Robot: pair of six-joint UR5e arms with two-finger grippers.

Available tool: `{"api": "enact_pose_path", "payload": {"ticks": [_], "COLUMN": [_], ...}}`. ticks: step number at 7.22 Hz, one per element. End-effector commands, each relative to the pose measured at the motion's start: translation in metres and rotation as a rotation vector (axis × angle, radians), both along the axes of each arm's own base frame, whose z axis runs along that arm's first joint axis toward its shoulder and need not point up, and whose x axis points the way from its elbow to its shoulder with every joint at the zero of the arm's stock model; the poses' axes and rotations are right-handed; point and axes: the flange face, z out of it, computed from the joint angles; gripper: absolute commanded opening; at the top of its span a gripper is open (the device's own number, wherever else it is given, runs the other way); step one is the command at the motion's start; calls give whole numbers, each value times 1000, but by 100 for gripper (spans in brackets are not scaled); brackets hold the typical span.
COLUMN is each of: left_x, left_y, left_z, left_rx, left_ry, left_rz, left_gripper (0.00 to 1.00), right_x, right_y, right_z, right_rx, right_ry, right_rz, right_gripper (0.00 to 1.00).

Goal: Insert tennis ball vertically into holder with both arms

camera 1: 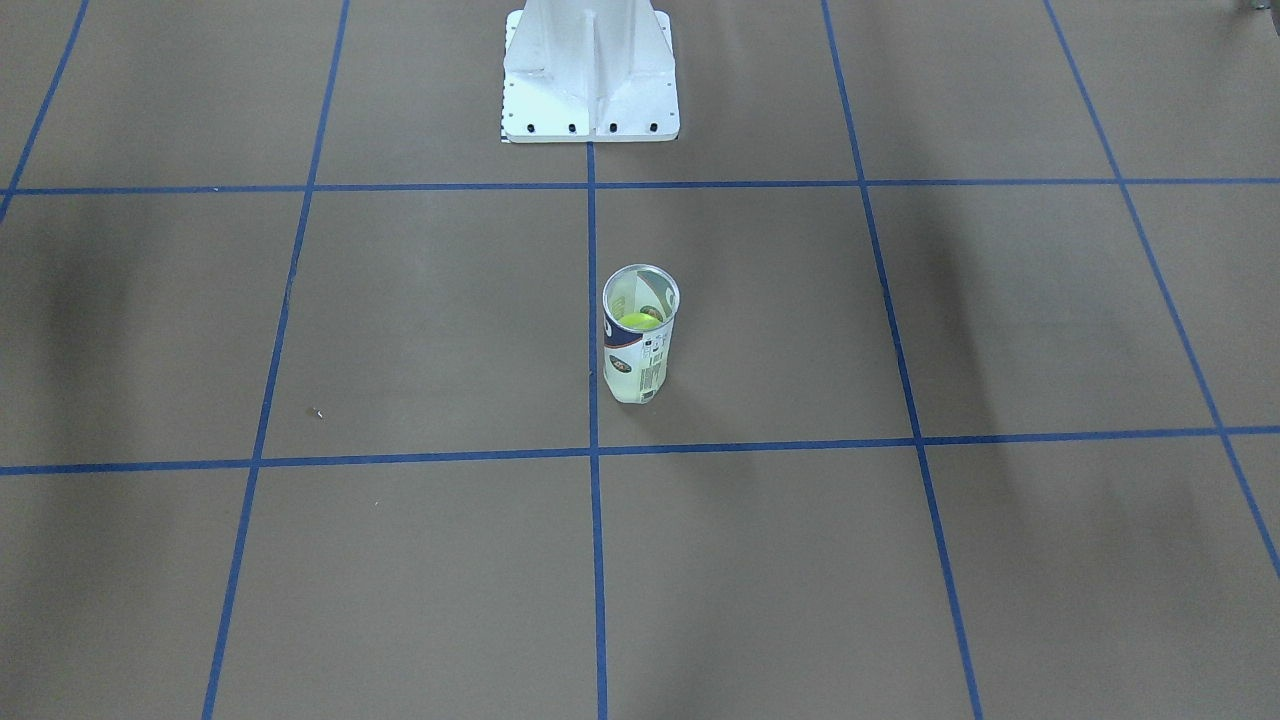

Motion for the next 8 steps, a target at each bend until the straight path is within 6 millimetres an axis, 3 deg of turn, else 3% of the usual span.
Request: {"api": "enact_pose_path", "payload": {"ticks": [1,2,5,7,8], "left_x": [-14,-14,-28,-28,-28], "left_y": [12,15,39,41,42], "left_z": [-53,-56,-15,-13,-9], "left_rx": [-44,-56,-66,-76,-84], "left_ry": [-2,-6,-32,-30,-28], "left_rz": [-22,-6,67,63,63], "left_gripper": [100,100,100,100,100], "right_x": [2,11,18,24,25], "right_y": [10,11,27,31,41], "right_z": [15,17,28,33,45], "right_rx": [-1,-6,-36,-47,-63], "right_ry": [1,-3,-47,-63,-61], "right_rz": [-14,2,16,25,19], "right_gripper": [99,99,99,99,99]}}
